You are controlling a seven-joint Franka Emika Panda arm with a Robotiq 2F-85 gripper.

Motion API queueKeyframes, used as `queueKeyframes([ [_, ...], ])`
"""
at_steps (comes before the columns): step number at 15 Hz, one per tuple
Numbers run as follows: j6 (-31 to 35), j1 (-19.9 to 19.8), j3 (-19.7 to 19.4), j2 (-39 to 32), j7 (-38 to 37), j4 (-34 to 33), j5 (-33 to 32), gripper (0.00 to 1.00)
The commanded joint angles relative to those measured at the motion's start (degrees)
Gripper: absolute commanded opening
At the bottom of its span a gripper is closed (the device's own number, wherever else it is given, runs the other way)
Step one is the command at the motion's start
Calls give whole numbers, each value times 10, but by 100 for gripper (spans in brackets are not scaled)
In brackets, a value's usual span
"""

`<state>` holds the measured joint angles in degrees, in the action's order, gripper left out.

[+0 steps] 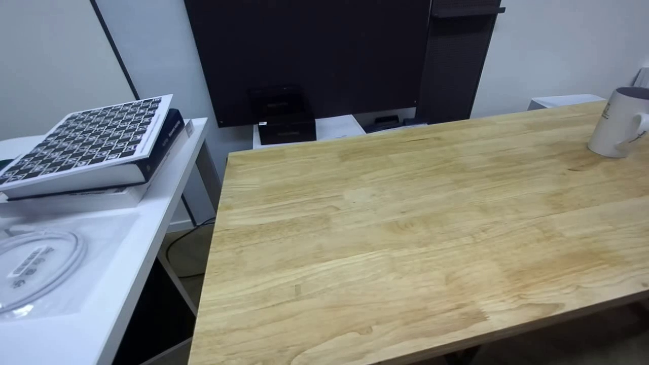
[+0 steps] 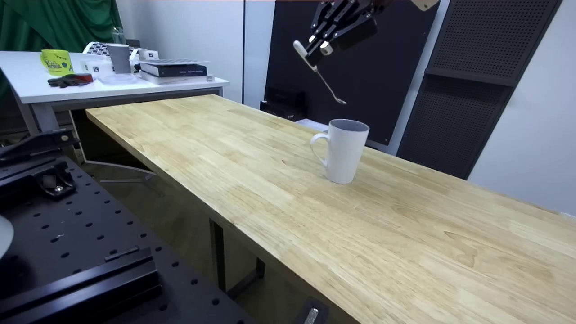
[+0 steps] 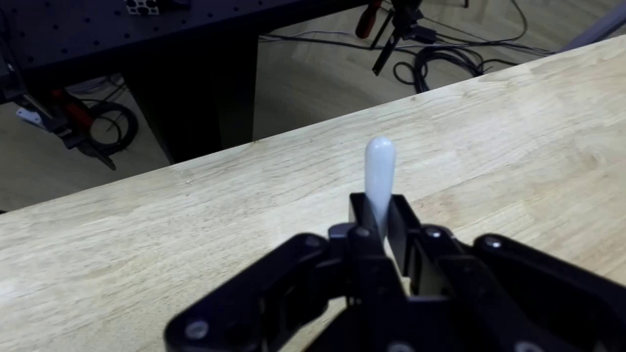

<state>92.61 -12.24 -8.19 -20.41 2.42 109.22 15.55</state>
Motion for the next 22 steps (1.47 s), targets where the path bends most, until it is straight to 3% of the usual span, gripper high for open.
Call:
queueKeyframes([
  [1,-63,-36,-4,-74,3,-85,61,3],
  [7,-85,-68,0,-131,-7,-147,145,3],
  [22,-102,-99,-10,-213,-29,-195,196,3],
])
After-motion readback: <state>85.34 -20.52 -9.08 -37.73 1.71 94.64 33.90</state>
